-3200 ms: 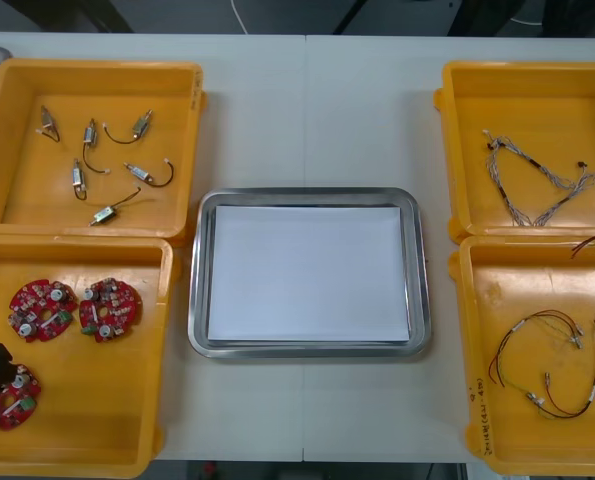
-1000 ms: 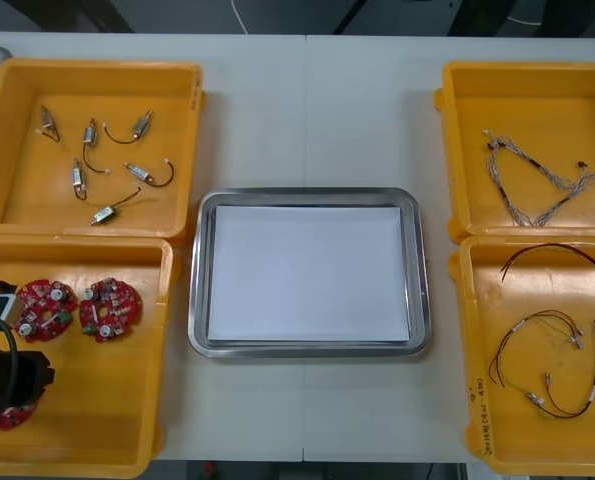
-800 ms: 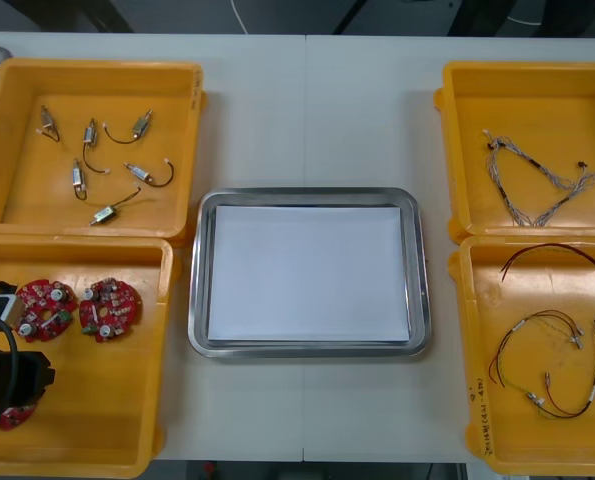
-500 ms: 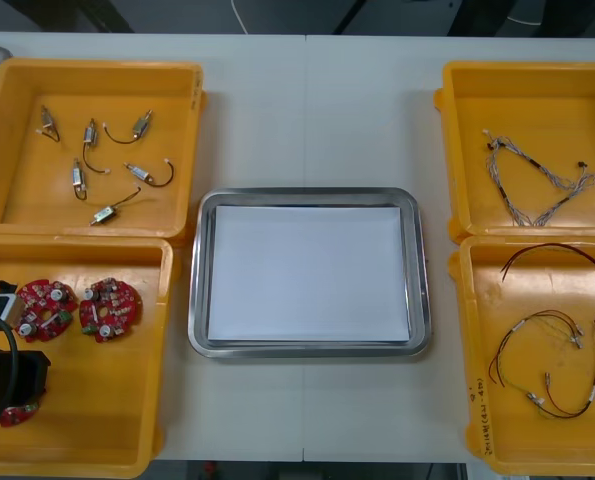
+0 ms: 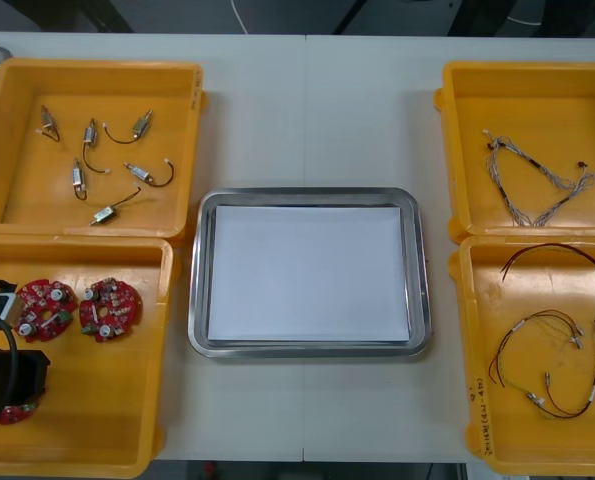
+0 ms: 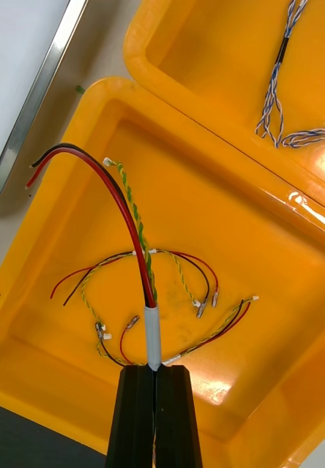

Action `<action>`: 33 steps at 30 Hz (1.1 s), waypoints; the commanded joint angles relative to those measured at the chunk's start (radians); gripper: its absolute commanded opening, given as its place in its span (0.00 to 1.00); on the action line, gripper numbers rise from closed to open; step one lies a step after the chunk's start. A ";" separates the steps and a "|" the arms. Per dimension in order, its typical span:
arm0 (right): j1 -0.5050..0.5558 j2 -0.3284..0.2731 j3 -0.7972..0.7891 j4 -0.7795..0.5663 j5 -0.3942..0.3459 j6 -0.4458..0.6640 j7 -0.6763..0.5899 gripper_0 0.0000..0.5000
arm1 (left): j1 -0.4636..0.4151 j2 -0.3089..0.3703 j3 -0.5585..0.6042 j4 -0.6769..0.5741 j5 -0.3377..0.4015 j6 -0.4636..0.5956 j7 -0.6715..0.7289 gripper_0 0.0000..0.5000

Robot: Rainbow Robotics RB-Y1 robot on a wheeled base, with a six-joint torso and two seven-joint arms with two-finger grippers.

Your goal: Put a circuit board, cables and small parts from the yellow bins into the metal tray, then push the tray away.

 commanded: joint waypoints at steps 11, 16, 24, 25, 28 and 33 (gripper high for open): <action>-0.020 -0.026 0.006 -0.029 0.008 0.004 0.020 0.00 | -0.092 0.048 0.200 -0.174 0.135 0.355 -0.102 0.00; -0.021 -0.025 0.008 -0.027 0.008 0.004 0.020 0.00 | -0.164 0.051 0.217 -0.193 0.155 0.471 -0.092 0.00; -0.020 -0.025 0.003 -0.029 0.004 0.004 0.021 0.00 | -0.313 0.051 0.217 -0.239 0.175 0.651 -0.068 0.00; -0.020 -0.025 0.003 -0.027 0.004 0.004 0.021 0.00 | -0.325 0.051 0.216 -0.240 0.181 0.663 -0.066 0.00; -0.021 -0.025 0.003 -0.027 0.004 0.004 0.021 0.00 | -0.388 0.051 0.211 -0.243 0.223 0.682 -0.055 0.00; -0.021 -0.025 0.001 -0.029 0.002 0.004 0.021 0.00 | -0.499 0.051 0.164 -0.254 0.272 0.682 -0.025 0.00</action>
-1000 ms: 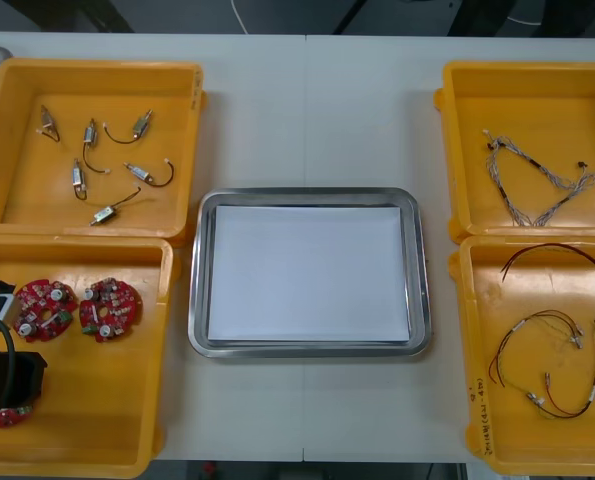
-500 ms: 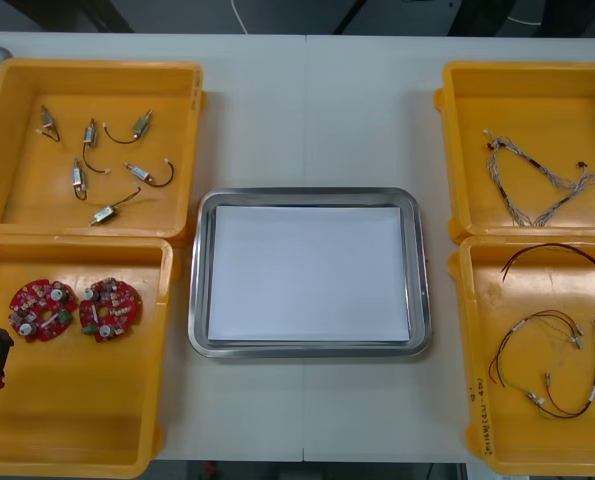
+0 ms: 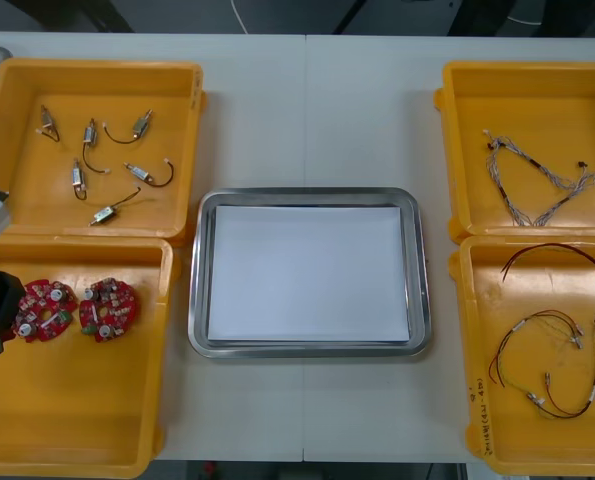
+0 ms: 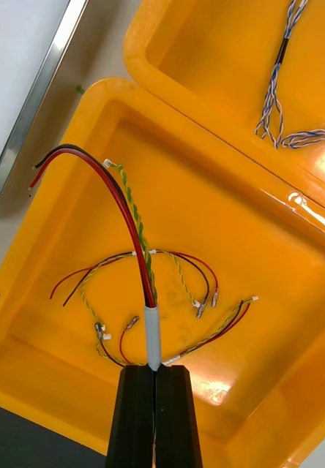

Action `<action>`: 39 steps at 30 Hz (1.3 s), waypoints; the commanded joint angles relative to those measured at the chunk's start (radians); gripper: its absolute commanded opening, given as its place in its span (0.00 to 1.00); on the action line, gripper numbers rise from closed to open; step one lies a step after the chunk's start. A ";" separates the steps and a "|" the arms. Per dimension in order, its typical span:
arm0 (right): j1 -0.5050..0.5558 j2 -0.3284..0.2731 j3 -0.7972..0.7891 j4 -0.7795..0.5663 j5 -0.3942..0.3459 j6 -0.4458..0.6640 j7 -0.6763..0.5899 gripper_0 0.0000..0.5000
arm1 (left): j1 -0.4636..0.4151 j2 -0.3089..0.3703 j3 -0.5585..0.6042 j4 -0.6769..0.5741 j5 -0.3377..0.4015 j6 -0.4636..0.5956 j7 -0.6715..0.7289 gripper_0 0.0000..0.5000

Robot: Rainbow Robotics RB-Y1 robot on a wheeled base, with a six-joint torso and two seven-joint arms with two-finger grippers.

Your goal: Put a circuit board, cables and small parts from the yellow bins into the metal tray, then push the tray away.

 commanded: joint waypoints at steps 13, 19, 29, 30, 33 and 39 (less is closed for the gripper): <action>-0.021 -0.025 -0.003 -0.027 0.002 0.004 0.020 0.00 | -0.425 0.029 -0.362 -0.036 0.077 0.011 0.280 0.00; -0.021 -0.025 -0.005 -0.027 0.003 0.004 0.017 0.00 | -0.568 -0.026 -0.519 -0.033 0.076 0.011 0.415 0.00; -0.021 -0.025 -0.005 -0.026 0.006 0.004 0.015 0.00 | -0.741 -0.161 -0.727 0.066 0.039 0.011 0.593 0.00; -0.021 -0.025 -0.005 -0.026 0.006 0.004 0.014 0.00 | -0.757 -0.178 -0.756 0.082 0.019 0.011 0.612 0.00; -0.021 -0.025 -0.005 -0.026 0.006 0.004 0.014 0.00 | -0.786 -0.218 -0.833 0.125 -0.035 0.011 0.647 0.00; -0.021 -0.025 -0.005 -0.026 0.006 0.004 0.014 0.00 | -0.793 -0.279 -0.953 0.193 -0.132 -0.070 0.702 0.00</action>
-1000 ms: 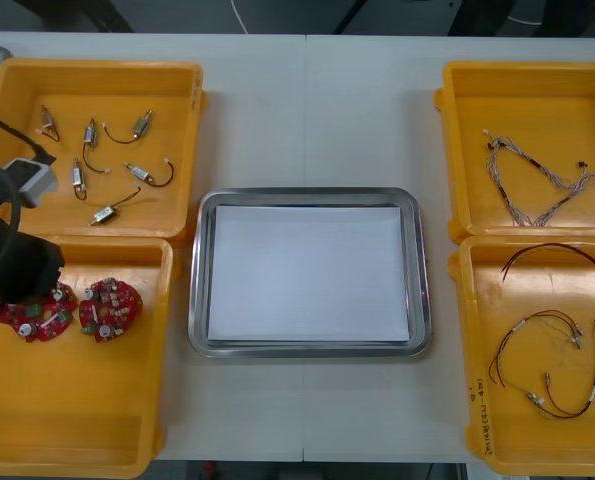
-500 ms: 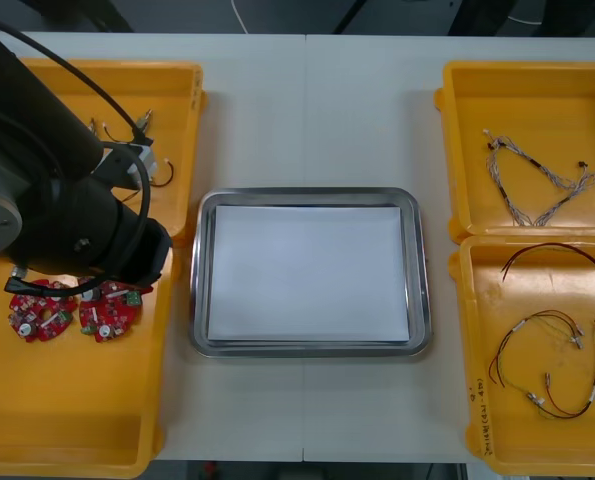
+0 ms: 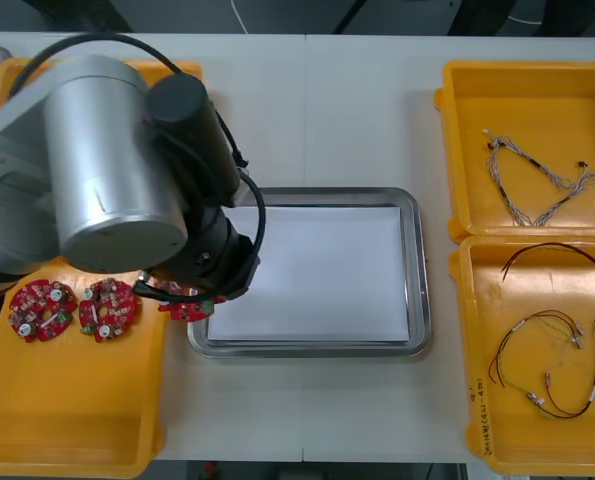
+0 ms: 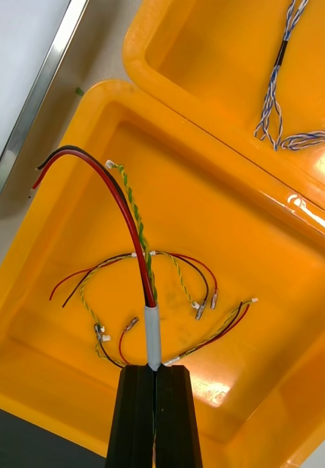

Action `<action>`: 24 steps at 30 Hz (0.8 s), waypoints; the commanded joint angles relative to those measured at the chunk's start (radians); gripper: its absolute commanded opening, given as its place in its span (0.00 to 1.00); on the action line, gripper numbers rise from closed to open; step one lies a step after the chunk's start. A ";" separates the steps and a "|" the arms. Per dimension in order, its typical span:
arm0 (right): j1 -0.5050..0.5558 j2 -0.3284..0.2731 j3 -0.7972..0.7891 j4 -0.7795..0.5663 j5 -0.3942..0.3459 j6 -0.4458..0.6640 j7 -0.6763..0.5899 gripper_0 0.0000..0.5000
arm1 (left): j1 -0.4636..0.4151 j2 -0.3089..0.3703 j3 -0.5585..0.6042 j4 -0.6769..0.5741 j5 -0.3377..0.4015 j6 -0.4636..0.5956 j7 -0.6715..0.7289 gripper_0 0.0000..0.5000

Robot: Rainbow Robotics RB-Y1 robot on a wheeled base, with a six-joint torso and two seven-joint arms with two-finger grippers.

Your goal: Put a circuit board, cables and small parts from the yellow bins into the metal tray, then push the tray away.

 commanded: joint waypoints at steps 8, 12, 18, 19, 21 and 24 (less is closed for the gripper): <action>-0.016 -0.025 -0.005 -0.025 0.006 0.003 0.014 0.00 | -0.037 -0.107 -0.166 0.122 -0.133 -0.139 0.133 0.00; -0.018 -0.025 -0.005 -0.025 0.006 0.003 0.014 0.00 | -0.037 -0.121 -0.192 0.174 -0.147 -0.185 0.133 0.00; -0.018 -0.025 -0.005 -0.025 0.006 0.003 0.014 0.00 | -0.037 -0.128 -0.241 0.237 -0.170 -0.250 0.136 0.00; -0.018 -0.025 -0.005 -0.025 0.006 0.003 0.014 0.00 | -0.037 -0.130 -0.249 0.246 -0.176 -0.259 0.137 0.00; -0.018 -0.025 -0.005 -0.025 0.006 0.003 0.012 0.00 | -0.037 -0.130 -0.258 0.253 -0.181 -0.266 0.139 0.00; -0.016 -0.025 -0.005 -0.025 0.006 0.003 0.012 0.00 | -0.036 -0.130 -0.261 0.260 -0.181 -0.270 0.139 0.01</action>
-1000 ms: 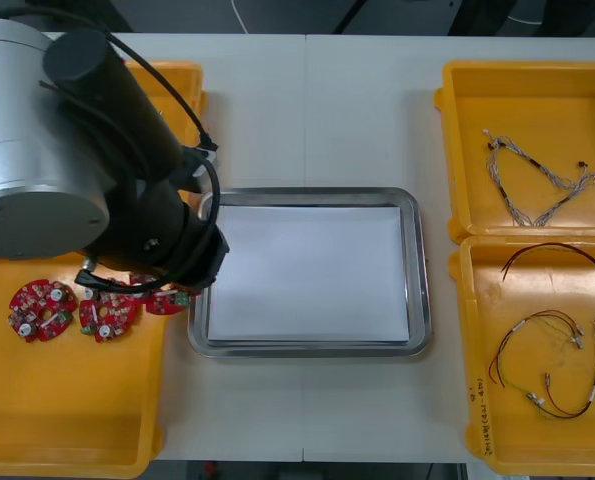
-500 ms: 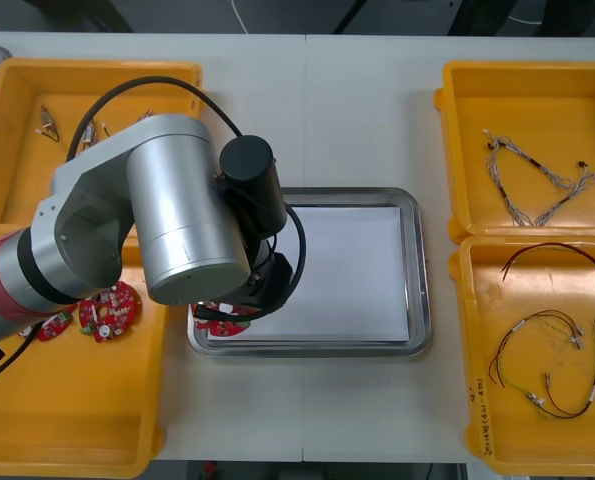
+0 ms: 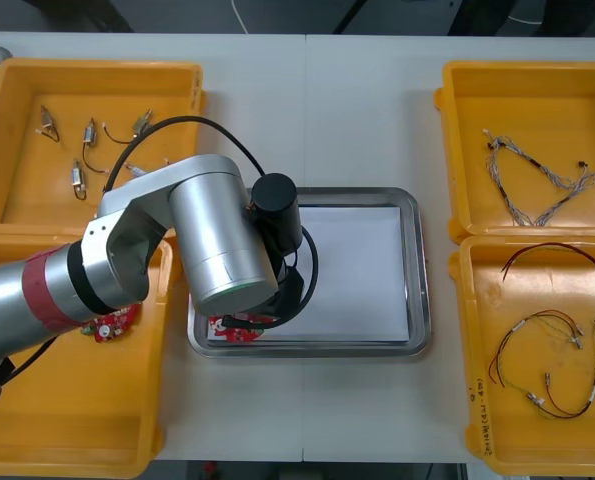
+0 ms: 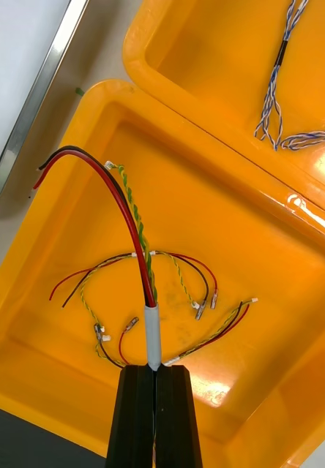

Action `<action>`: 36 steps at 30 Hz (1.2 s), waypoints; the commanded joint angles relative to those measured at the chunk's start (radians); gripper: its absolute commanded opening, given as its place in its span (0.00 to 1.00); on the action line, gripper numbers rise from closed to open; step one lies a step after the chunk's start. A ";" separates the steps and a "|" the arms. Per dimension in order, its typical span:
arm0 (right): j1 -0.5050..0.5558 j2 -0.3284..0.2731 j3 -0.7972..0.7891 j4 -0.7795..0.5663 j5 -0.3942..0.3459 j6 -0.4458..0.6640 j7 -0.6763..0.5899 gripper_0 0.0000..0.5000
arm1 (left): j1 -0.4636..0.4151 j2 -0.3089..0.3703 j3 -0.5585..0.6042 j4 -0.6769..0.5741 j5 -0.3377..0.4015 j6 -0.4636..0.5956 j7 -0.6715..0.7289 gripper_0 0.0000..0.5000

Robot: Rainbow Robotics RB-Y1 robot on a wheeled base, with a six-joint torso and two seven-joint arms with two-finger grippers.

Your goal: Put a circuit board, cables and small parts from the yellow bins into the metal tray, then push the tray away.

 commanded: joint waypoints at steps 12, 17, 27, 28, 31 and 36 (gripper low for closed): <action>-0.016 -0.025 -0.005 -0.027 0.008 0.003 0.012 0.00 | -0.034 -0.026 -0.019 0.038 -0.020 -0.055 0.031 0.00; -0.018 -0.025 -0.005 -0.025 0.008 0.003 0.012 0.00 | -0.034 -0.023 -0.019 0.038 -0.022 -0.058 0.031 0.00; -0.016 -0.025 -0.005 -0.025 0.006 0.003 0.014 0.00 | -0.034 -0.018 -0.019 0.038 -0.031 -0.073 0.045 1.00; -0.018 -0.025 -0.005 -0.025 0.006 0.003 0.012 0.00 | -0.034 -0.018 -0.019 0.037 -0.031 -0.075 0.046 1.00; -0.016 -0.025 -0.005 -0.025 0.006 0.003 0.012 0.00 | -0.034 -0.018 -0.012 0.032 -0.030 -0.075 0.052 1.00; -0.016 -0.025 -0.005 -0.025 0.006 0.003 0.014 0.00 | -0.034 -0.018 0.046 -0.005 -0.016 -0.033 0.059 1.00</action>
